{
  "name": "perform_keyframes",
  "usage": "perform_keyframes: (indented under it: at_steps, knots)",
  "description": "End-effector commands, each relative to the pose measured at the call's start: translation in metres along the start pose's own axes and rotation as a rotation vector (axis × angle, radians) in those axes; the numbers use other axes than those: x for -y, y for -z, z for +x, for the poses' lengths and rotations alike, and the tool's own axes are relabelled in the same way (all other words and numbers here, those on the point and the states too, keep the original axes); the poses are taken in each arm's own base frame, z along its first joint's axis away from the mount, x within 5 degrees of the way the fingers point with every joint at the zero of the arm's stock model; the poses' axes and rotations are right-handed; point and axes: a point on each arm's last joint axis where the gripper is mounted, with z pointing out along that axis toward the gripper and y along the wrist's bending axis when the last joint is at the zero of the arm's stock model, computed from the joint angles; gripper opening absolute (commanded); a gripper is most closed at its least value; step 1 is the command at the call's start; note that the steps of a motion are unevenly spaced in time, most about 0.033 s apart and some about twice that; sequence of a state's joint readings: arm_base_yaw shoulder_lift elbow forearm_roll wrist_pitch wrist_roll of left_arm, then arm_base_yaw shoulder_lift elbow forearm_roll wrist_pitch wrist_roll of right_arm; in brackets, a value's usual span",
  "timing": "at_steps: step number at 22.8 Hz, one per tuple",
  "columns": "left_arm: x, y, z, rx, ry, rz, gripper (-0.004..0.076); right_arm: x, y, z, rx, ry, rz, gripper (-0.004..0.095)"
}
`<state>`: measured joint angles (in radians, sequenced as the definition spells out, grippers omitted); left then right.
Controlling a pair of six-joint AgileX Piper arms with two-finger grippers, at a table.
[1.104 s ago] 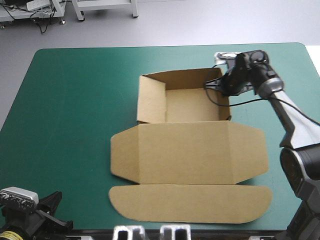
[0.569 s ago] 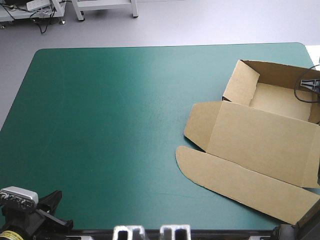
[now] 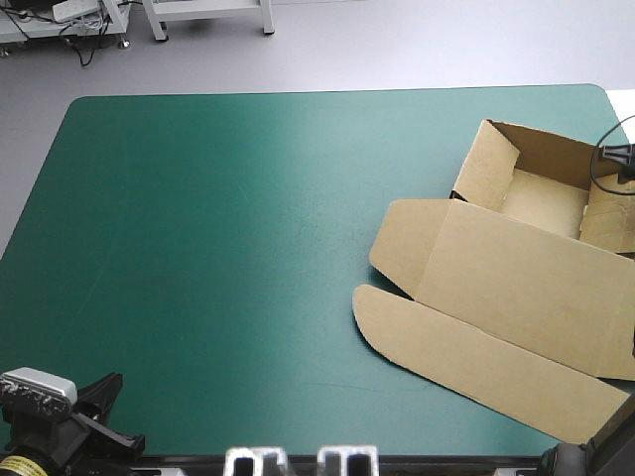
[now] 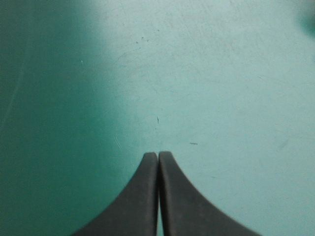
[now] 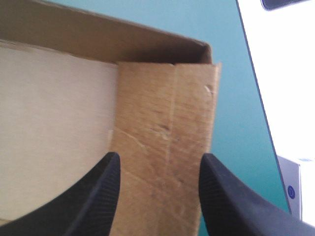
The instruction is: Fold the box
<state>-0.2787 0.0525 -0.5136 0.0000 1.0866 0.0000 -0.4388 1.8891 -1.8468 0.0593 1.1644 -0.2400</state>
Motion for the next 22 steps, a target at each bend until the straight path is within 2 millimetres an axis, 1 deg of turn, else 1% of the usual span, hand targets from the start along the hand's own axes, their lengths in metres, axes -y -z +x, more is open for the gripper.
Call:
perform_keyframes:
  at_steps: [1,2,3,4,5,6,7,8,9,10,11,12,13,17,19,22]
  knots:
    - [0.001,0.005,-0.017,0.136,-0.105,0.012,-0.001,-0.014,0.087,-0.002,0.23,0.037,-0.07,0.0471]
    - [0.001,0.005,-0.019,0.158,-0.146,0.006,-0.001,-0.022,0.117,0.007,0.269,0.065,-0.111,0.0458]
    - [0.001,0.005,-0.019,0.159,-0.144,0.006,-0.001,-0.025,0.132,0.013,0.283,0.069,-0.121,0.0433]
    - [0.002,0.005,-0.017,0.139,-0.14,0.014,-0.001,-0.034,0.158,0.026,0.323,0.051,-0.148,0.031]
    - [0.002,0.005,-0.017,0.13,-0.141,0.015,-0.001,-0.039,0.167,0.032,0.338,0.065,-0.159,0.0243]
    - [0.002,0.004,-0.017,0.125,-0.145,0.017,-0.001,-0.051,0.181,0.049,0.356,0.114,-0.169,0.0068]
    - [0.002,0.004,-0.018,0.138,-0.193,0.012,-0.001,-0.066,0.186,0.066,0.345,0.147,-0.192,-0.0013]
    - [0.002,0.004,-0.019,0.143,-0.211,0.01,-0.001,-0.074,0.186,0.076,0.329,0.168,-0.212,-0.0011]
    - [0.002,0.003,-0.018,0.139,-0.21,0.013,-0.001,-0.09,0.182,0.098,0.289,0.213,-0.248,-0.0011]
    - [0.003,0.002,-0.017,0.133,-0.203,0.026,-0.001,-0.098,0.179,0.11,0.268,0.242,-0.265,-0.001]
    - [0.006,0.0,-0.015,0.119,-0.194,0.054,-0.001,-0.106,0.176,0.13,0.246,0.279,-0.273,-0.0011]
    - [0.006,0.0,-0.015,0.121,-0.192,0.06,-0.001,-0.109,0.175,0.145,0.241,0.294,-0.274,-0.0011]
    - [0.006,0.0,-0.015,0.121,-0.192,0.06,-0.001,-0.108,0.174,0.166,0.253,0.275,-0.26,-0.0011]
    - [0.007,0.0,-0.015,0.125,-0.178,0.07,-0.001,-0.102,0.169,0.214,0.275,0.228,-0.196,-0.0015]
    - [0.008,0.001,-0.016,0.129,-0.164,0.085,-0.001,-0.101,0.162,0.239,0.282,0.21,-0.182,-0.0015]
    - [0.009,0.001,-0.016,0.129,-0.162,0.087,-0.001,-0.101,0.149,0.27,0.288,0.198,-0.178,-0.0015]
